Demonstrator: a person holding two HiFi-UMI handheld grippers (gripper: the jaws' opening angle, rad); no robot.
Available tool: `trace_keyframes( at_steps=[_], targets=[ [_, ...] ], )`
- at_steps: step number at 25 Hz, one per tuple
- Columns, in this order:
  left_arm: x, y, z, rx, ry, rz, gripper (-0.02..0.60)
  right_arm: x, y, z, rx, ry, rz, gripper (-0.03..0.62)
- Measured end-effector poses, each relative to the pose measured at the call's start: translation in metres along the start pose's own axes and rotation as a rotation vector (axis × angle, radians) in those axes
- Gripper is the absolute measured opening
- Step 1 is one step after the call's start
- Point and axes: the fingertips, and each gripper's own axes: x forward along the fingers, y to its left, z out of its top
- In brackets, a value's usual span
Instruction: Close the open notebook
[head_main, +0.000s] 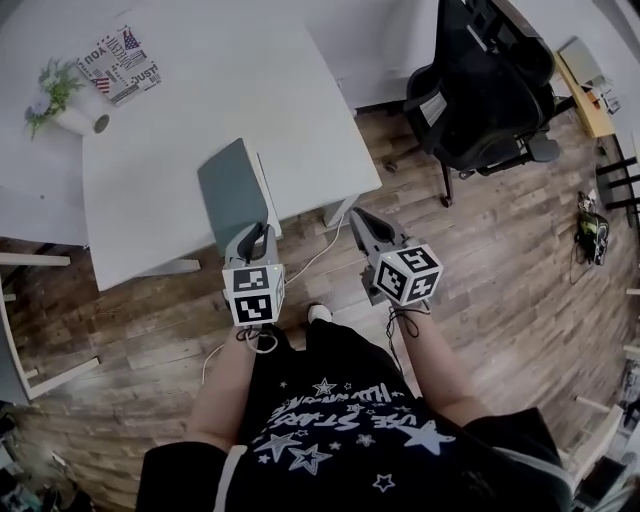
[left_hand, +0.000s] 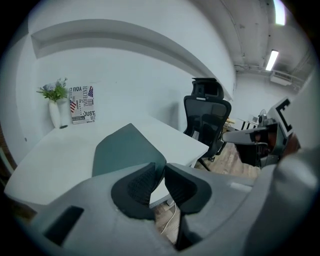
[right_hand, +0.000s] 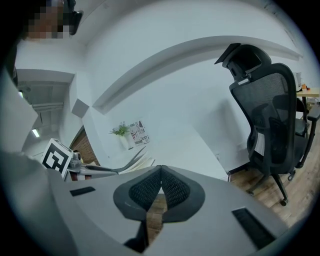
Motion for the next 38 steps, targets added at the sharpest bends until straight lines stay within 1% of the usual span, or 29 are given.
trace_keyframes(
  at_steps=[4,8,11,13,14,15,17,18,20,24,27,30,33,38],
  targets=[
    [0.016,-0.008,-0.011,-0.022,0.036,0.009,0.066,0.003,-0.010,-0.007,0.008,0.029,0.017,0.005],
    [0.025,-0.009,-0.017,-0.052,0.045,0.036,0.072,0.008,-0.013,-0.010,0.008,0.040,0.041,0.005],
    [0.028,-0.013,-0.022,-0.045,0.062,0.034,0.085,0.008,-0.014,-0.010,0.003,0.042,0.054,0.005],
    [0.029,-0.016,-0.025,-0.035,0.080,0.015,0.122,0.009,-0.015,-0.009,-0.001,0.043,0.060,0.005],
    [0.028,-0.018,-0.025,-0.039,0.084,0.004,0.168,0.009,-0.014,-0.008,-0.003,0.041,0.064,0.005],
    [0.025,-0.018,-0.024,-0.046,0.082,-0.007,0.197,0.009,-0.011,-0.007,-0.006,0.039,0.068,0.005],
    [0.015,-0.018,-0.019,-0.056,0.062,-0.018,0.227,0.008,-0.005,-0.005,-0.018,0.032,0.078,0.005],
    [0.009,-0.017,-0.015,-0.055,0.045,-0.017,0.232,0.008,-0.002,-0.004,-0.026,0.029,0.083,0.005],
    [-0.006,-0.014,-0.006,-0.054,0.005,-0.007,0.232,0.007,0.007,-0.001,-0.041,0.023,0.093,0.005],
    [-0.044,-0.007,0.004,-0.078,-0.074,0.009,0.232,0.001,0.030,0.005,-0.055,-0.001,0.115,0.005],
    [-0.076,-0.002,0.004,-0.095,-0.120,0.023,0.232,-0.009,0.053,0.008,-0.074,-0.019,0.132,0.005],
    [-0.113,0.001,-0.006,-0.114,-0.152,0.034,0.229,-0.026,0.079,0.008,-0.100,-0.036,0.142,0.005],
    [-0.151,0.004,-0.020,-0.126,-0.181,0.043,0.190,-0.047,0.106,0.004,-0.127,-0.056,0.146,0.005],
    [-0.206,0.008,-0.046,-0.125,-0.206,0.057,0.116,-0.086,0.145,-0.011,-0.150,-0.081,0.142,0.005]
  ],
)
